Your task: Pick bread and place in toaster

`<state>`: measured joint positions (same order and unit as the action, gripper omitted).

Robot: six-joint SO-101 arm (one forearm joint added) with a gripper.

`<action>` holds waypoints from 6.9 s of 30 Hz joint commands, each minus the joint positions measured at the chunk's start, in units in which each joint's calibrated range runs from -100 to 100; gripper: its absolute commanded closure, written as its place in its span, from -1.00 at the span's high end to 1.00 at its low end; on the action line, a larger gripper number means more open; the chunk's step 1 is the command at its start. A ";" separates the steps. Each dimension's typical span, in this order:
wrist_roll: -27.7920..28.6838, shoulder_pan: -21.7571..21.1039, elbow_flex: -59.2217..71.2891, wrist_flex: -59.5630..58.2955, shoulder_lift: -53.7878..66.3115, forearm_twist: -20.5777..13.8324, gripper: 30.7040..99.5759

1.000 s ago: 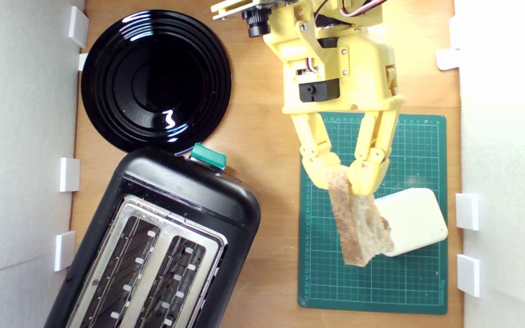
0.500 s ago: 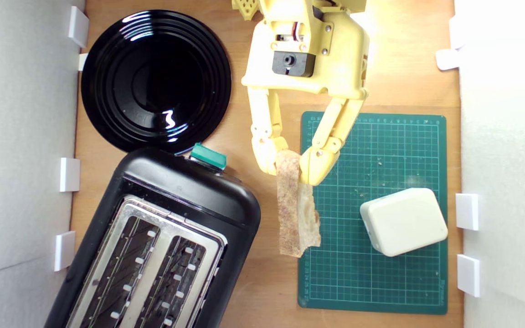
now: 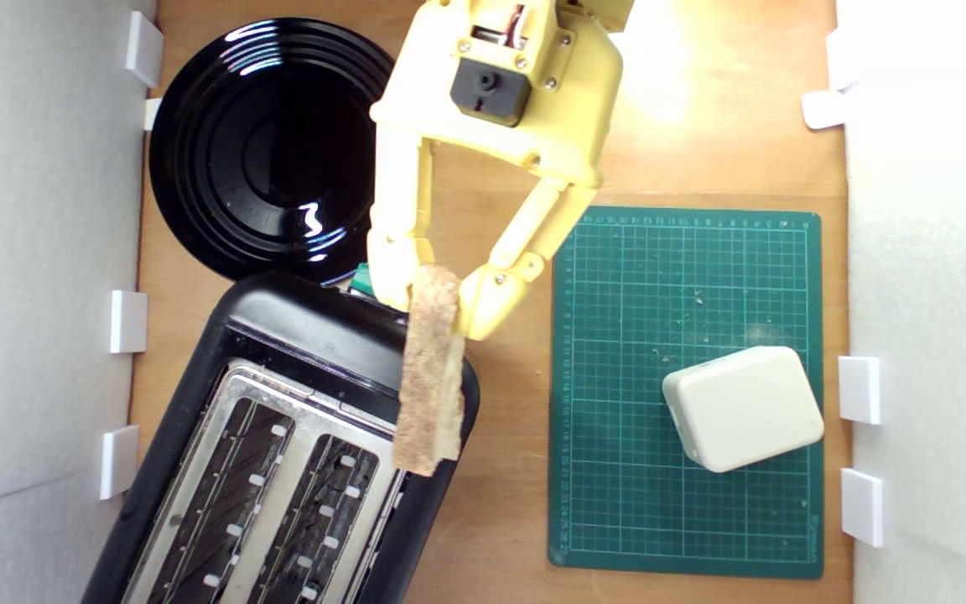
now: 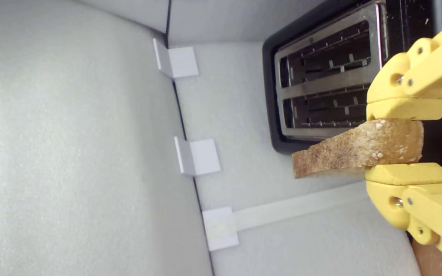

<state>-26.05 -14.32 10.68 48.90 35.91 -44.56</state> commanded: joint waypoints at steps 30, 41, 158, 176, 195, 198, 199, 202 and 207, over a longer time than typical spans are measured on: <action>-5.73 14.00 -4.28 -0.18 -1.30 -0.23 -0.26; -5.78 15.86 -5.46 -0.35 -3.13 -0.23 -0.26; -16.97 31.97 -28.70 4.26 -33.00 26.70 -0.24; -15.72 31.89 -28.52 4.26 -38.57 29.60 -0.23; -16.29 31.89 -28.61 4.26 -39.32 31.32 0.39; -16.29 31.81 -28.61 4.26 -37.07 31.41 0.41; -16.45 31.65 -28.61 4.26 -36.41 31.41 0.40; -16.14 30.44 -28.52 4.34 -32.75 31.41 0.40; -16.09 29.39 -28.34 4.26 -23.35 36.76 0.39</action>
<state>-41.84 16.25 -16.87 53.73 4.75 -10.44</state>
